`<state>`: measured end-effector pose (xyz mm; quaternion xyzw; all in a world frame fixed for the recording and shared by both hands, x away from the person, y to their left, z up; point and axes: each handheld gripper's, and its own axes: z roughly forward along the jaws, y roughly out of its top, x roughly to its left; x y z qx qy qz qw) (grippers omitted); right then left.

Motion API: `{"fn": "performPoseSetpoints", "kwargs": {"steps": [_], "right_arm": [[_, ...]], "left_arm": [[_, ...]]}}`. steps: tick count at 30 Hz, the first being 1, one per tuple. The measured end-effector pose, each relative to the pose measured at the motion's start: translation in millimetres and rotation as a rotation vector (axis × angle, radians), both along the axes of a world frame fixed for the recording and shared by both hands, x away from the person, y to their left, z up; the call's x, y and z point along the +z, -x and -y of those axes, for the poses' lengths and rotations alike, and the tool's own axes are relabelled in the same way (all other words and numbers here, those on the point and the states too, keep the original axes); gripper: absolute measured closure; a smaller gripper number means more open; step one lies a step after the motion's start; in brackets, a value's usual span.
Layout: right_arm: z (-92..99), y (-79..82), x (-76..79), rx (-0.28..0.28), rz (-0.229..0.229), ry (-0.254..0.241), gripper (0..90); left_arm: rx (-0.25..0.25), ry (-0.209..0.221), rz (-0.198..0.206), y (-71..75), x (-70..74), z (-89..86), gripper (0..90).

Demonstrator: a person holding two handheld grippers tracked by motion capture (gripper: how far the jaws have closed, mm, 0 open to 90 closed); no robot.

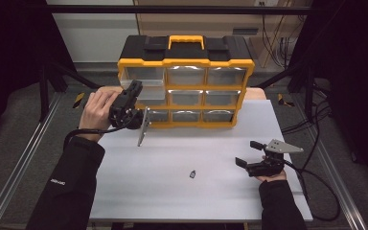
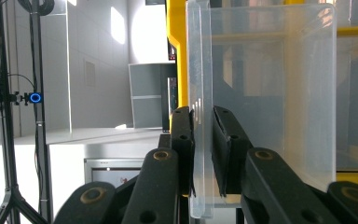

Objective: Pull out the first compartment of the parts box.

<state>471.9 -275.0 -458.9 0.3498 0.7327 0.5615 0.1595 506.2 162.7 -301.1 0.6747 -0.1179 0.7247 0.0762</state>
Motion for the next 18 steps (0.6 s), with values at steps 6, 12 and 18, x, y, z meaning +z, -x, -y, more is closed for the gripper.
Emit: {"fn": "performPoseSetpoints", "kwargs": {"steps": [6, 12, 18], "right_arm": [[0.2, 0.1, 0.2, 0.000, 0.000, 0.000, 0.4], [0.2, 0.2, 0.3, 0.000, 0.002, -0.001, 0.4], [0.1, 0.1, 0.2, 0.000, 0.000, 0.000, 0.4]], "left_arm": [[0.001, 0.000, -0.001, 2.0, -0.5, 0.5, 79.2], [0.003, -0.004, 0.001, 5.4, 0.2, 1.0, 79.2], [0.001, -0.005, 0.001, 8.2, 0.0, 0.7, 79.2]]}}
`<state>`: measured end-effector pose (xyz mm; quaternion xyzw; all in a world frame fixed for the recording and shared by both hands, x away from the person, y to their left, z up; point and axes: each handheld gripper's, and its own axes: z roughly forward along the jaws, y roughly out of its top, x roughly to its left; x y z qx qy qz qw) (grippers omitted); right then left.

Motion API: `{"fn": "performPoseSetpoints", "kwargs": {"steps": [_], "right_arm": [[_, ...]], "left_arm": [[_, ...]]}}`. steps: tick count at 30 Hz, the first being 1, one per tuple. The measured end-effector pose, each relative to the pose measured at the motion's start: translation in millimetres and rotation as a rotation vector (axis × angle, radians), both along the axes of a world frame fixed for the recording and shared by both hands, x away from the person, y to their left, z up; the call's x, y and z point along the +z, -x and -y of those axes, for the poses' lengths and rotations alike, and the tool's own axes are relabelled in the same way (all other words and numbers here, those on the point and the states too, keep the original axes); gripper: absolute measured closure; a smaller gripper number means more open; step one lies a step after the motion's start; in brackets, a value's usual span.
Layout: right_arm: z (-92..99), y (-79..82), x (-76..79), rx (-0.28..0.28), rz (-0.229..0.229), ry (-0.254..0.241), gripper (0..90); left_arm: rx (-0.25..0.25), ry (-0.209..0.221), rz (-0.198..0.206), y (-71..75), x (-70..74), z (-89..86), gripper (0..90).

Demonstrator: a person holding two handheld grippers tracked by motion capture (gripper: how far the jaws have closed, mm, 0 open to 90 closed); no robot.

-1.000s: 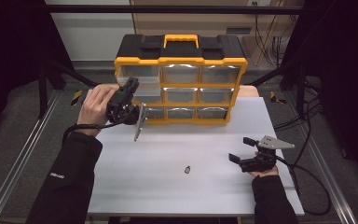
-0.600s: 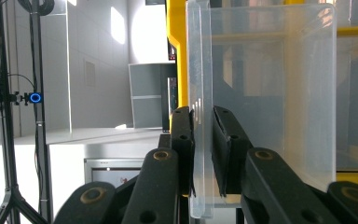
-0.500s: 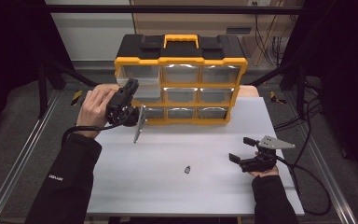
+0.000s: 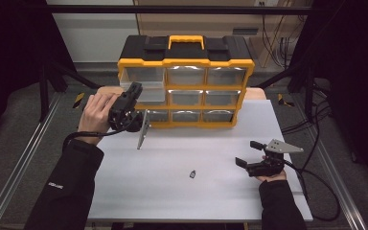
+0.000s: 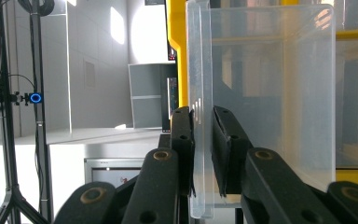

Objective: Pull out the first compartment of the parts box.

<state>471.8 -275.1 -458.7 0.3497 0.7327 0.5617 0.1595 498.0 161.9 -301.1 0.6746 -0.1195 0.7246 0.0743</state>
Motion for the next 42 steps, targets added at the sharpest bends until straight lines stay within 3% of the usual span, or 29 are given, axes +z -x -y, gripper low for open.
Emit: {"fn": "performPoseSetpoints", "kwargs": {"steps": [42], "right_arm": [[0.5, 0.2, 0.6, 0.001, 0.003, -0.003, 0.4]], "left_arm": [[-0.017, 0.001, 0.000, 16.8, -2.4, -4.4, 79.0]]}}
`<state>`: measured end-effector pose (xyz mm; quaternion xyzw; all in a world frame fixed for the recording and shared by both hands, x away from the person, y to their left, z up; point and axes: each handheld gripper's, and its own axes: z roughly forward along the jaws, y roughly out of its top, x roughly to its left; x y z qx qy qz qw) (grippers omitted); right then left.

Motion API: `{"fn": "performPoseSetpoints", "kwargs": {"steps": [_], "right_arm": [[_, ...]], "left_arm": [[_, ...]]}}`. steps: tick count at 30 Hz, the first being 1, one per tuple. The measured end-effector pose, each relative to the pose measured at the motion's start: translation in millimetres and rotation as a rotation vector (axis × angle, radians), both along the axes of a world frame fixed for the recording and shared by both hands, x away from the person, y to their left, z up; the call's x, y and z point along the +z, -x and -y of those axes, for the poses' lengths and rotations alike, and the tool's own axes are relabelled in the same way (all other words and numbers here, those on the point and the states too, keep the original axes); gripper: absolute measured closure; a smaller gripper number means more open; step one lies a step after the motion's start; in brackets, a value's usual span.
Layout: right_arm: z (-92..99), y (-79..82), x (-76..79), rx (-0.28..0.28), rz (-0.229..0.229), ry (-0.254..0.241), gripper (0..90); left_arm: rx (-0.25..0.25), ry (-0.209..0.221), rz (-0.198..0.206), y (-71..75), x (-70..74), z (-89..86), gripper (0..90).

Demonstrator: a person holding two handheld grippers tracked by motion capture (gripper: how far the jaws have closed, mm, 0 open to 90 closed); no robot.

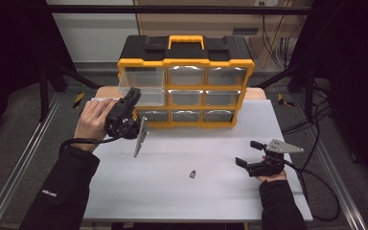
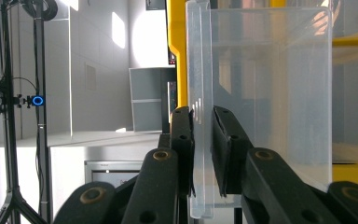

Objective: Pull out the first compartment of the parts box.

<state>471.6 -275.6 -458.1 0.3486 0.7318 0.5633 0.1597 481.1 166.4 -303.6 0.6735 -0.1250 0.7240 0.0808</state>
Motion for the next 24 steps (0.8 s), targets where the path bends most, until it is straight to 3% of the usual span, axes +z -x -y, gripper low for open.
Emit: {"fn": "performPoseSetpoints", "kwargs": {"steps": [24], "right_arm": [[-0.4, 0.1, 0.0, 0.000, -0.002, 0.001, 0.4]], "left_arm": [[0.006, 0.000, -0.016, 3.5, 1.5, 1.5, 78.2]]}}
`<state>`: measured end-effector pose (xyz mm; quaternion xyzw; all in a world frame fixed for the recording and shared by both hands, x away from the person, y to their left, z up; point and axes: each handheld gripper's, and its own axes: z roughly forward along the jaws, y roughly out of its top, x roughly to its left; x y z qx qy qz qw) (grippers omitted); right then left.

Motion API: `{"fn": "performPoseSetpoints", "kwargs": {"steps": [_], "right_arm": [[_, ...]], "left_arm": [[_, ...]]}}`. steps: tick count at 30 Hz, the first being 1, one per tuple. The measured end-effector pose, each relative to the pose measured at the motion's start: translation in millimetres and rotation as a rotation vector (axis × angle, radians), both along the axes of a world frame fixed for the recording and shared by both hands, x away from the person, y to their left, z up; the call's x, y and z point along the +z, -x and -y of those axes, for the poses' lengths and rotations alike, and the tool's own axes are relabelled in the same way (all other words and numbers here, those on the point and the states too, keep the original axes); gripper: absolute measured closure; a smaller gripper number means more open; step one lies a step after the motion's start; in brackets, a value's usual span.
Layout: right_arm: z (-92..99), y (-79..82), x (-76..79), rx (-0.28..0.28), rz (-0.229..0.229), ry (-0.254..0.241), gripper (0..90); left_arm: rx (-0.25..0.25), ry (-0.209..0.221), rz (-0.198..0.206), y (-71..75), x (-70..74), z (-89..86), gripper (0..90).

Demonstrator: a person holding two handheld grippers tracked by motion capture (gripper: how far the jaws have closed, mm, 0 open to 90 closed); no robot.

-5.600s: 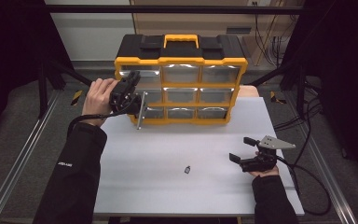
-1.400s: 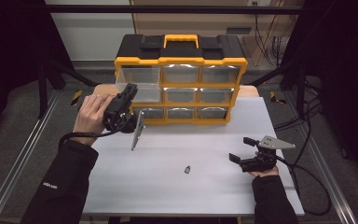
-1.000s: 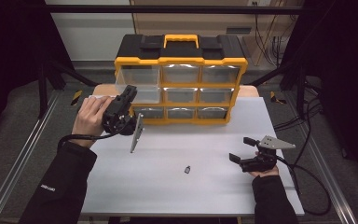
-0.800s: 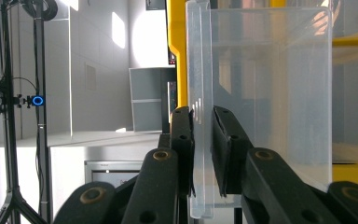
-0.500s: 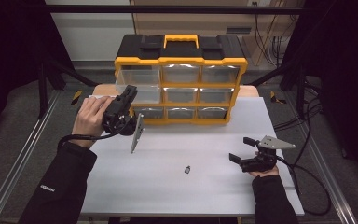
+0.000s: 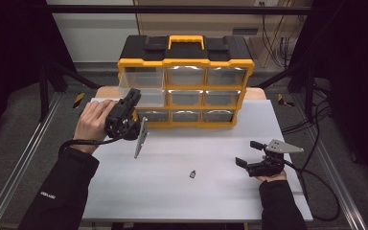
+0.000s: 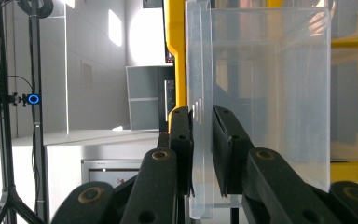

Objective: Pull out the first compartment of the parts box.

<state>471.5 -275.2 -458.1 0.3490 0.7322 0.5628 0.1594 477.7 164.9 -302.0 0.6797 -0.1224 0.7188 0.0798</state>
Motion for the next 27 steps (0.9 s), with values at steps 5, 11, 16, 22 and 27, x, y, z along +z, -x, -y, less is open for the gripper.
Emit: {"fn": "performPoseSetpoints", "kwargs": {"steps": [5, 11, 16, 22, 27], "right_arm": [[-0.1, 0.0, -0.1, 0.000, 0.000, 0.000, 0.4], [-0.2, 0.0, -0.1, 0.000, -0.001, -0.001, 0.4], [-0.1, 0.0, -0.1, 0.000, -0.001, -0.001, 0.4], [0.2, 0.1, 0.2, 0.001, 0.000, -0.003, 0.4], [0.2, 0.0, 0.2, 0.001, 0.000, -0.003, 0.4]], "left_arm": [[0.009, 0.028, -0.032, 0.5, 2.7, 1.3, 77.6], [0.023, 0.068, -0.083, 1.1, 8.1, 3.8, 76.3], [0.020, 0.126, -0.150, 1.3, 13.7, 4.2, 73.6], [0.021, 0.203, -0.226, 1.1, 20.8, 4.3, 69.4], [0.025, 0.272, -0.300, -0.3, 25.1, 4.3, 62.4]]}}
